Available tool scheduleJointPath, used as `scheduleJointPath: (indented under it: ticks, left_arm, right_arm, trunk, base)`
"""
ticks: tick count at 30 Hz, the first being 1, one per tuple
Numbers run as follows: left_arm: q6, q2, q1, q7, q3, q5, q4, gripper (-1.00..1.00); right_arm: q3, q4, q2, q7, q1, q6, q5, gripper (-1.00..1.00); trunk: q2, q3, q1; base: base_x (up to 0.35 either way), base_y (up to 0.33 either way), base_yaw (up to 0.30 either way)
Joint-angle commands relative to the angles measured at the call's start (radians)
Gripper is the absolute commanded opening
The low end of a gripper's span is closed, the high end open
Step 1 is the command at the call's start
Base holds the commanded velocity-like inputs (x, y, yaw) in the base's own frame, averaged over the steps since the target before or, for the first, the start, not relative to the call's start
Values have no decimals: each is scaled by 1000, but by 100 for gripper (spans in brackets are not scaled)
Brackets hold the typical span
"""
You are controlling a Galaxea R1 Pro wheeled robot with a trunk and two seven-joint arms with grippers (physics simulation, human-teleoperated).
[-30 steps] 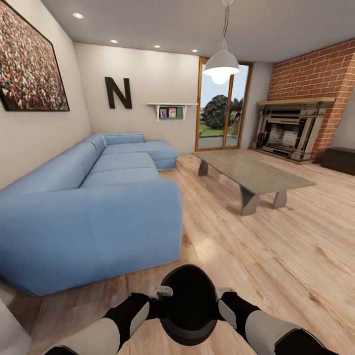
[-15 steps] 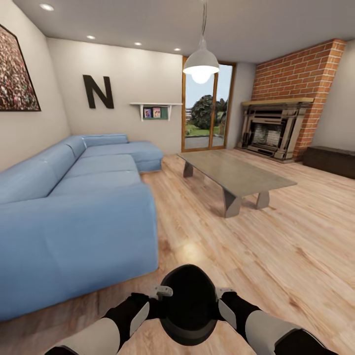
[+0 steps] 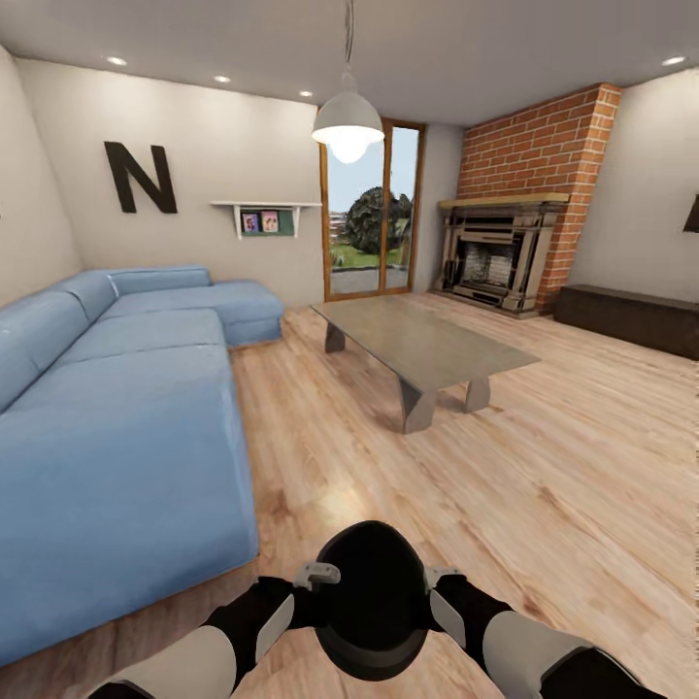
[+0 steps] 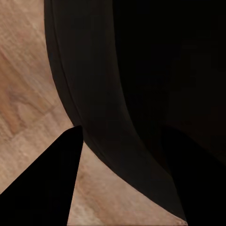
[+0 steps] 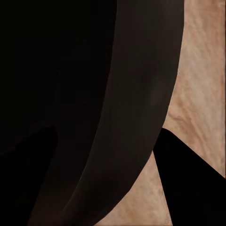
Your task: Place each of the two pumpkins and all three candles from the living room inside a cabinet in the living room (use any cabinet), then make sure every cabinet is closed, and position the cauldron so it is next to a table in the living room.
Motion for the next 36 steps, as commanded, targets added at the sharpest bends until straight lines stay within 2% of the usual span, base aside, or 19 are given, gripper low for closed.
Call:
scheduleJointPath:
  ticks: [1, 11, 36]
  left_arm:
    - [3, 0, -1, 2, 0, -8, 1, -100]
    - [3, 0, -1, 2, 0, -8, 2, -100]
    - [3, 0, -1, 2, 0, -8, 15, -100]
  right_arm:
    - [4, -6, 0, -5, 0, 5, -23, -100]
    - [5, -5, 0, -5, -1, 4, -23, -100]
    - [5, -5, 0, -5, -1, 4, -23, -100]
  trunk:
    - [-1, -1, 0]
    - [-1, -1, 0]
    - [-1, -1, 0]
  base:
    - [220, -274, -148]
    - [220, -274, -81]
    - [220, -274, -2]
